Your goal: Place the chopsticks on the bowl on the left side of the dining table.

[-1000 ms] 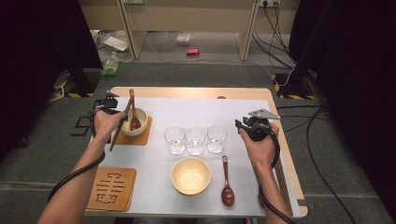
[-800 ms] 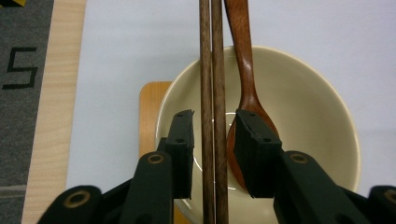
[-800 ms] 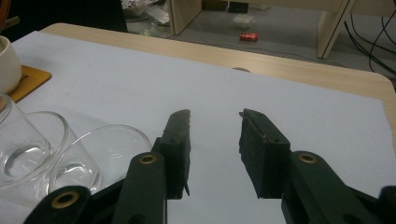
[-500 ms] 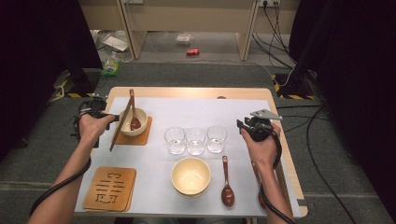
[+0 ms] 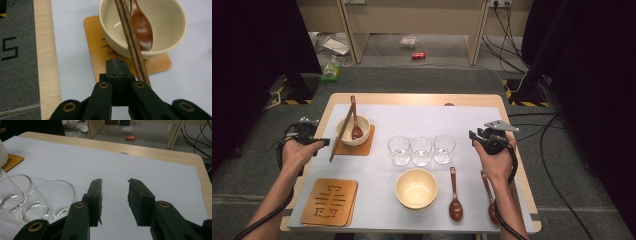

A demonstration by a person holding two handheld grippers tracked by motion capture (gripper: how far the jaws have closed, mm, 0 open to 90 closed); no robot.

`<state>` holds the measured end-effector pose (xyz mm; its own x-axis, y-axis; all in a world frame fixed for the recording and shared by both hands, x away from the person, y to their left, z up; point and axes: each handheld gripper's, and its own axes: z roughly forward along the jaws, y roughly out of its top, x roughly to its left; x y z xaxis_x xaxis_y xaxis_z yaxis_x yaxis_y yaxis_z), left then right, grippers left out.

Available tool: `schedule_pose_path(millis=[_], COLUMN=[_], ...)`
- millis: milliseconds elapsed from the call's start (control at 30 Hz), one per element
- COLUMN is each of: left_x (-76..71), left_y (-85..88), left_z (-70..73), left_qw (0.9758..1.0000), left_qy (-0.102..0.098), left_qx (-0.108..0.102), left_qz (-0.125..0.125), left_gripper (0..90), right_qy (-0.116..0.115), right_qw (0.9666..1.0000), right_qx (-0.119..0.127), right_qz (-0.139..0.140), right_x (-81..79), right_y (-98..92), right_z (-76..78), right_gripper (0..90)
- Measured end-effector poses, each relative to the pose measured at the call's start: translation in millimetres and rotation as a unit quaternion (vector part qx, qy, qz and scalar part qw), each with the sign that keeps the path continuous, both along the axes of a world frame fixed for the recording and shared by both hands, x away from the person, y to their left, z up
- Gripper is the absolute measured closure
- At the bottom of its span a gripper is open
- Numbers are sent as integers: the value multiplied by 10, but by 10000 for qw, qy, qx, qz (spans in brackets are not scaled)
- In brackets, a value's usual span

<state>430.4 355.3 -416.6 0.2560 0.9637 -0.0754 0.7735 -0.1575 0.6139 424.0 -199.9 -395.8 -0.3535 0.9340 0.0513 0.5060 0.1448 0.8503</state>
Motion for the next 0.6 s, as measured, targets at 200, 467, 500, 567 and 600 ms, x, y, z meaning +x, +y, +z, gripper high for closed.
schedule_pose_path(millis=[200, 467, 500, 567, 600], left_x=[-82, -133, -135, -140, -141], left_y=[-16, -100, -112, -140, -154], left_z=[-84, -75, -71, -60, -57], left_qw=[9992, 9966, 9962, 9953, 9950], left_qy=[69, 78, 61, 56, 49], left_qx=[164, 371, 398, 453, 479], left_qz=[-351, -727, -768, -849, -877], left_gripper=[900, 891, 890, 889, 889], right_qy=[12, 29, 34, 51, 46], right_qw=[10000, 10000, 10000, 10000, 10000], right_qx=[11, 14, 25, 22, 12], right_qz=[-33, -60, -68, -71, -66], right_x=[-12, -19, -19, -17, -15], right_y=[-26, -57, -58, -63, -67], right_z=[-16, -34, -37, -46, -49], right_gripper=[636, 636, 636, 636, 636])
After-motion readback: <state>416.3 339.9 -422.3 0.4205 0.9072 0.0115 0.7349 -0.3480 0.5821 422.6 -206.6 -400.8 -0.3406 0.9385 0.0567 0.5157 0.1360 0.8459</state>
